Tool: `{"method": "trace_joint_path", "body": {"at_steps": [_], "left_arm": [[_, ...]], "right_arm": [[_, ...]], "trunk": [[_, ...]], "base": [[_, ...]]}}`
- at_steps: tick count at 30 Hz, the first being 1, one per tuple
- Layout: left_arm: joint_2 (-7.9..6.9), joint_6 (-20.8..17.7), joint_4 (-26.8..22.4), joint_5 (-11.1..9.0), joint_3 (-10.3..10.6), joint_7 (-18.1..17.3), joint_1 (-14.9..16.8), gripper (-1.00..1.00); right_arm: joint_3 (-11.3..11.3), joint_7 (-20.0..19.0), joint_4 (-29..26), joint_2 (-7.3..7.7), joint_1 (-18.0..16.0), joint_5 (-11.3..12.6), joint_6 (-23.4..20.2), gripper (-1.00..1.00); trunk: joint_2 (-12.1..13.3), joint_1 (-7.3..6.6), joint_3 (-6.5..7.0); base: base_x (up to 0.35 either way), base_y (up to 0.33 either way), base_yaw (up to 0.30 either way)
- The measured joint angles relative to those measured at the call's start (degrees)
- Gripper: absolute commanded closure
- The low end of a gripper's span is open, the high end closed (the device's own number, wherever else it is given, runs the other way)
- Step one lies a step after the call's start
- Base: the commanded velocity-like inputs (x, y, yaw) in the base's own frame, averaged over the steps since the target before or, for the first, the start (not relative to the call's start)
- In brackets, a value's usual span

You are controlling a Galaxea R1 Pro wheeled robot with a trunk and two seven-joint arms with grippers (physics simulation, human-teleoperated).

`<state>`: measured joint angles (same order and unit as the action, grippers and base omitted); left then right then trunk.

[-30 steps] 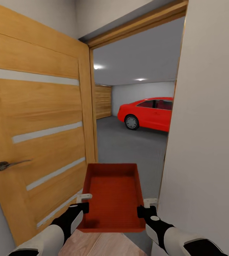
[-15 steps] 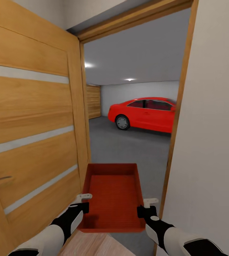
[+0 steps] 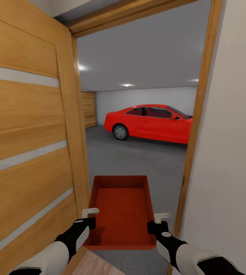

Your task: Move the two storage containers from the living room to the garage. In the garage, place one container on the floor and stack the other container on top of it (either order is fine).

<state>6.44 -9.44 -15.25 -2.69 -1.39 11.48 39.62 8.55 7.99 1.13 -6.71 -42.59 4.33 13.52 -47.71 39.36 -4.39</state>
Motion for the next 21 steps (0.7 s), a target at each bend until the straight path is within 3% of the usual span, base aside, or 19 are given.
{"method": "trace_joint_path", "body": {"at_steps": [7, 21], "left_arm": [[0.01, 0.0, -0.1, 0.0, 0.0, 0.0, 0.0, 1.0], [0.01, 0.0, -0.1, 0.0, 0.0, 0.0, 0.0, 1.0]], "right_arm": [[0.0, 0.0, 0.0, 0.0, 0.0, 0.0, 0.0, 1.0], [0.0, 0.0, 0.0, 0.0, 0.0, 0.0, 0.1, 1.0]], "trunk": [[0.0, 0.0, 0.0], [0.0, 0.0, 0.0]], "base": [[0.292, 0.227, -0.135], [0.292, 0.228, -0.267]]}}
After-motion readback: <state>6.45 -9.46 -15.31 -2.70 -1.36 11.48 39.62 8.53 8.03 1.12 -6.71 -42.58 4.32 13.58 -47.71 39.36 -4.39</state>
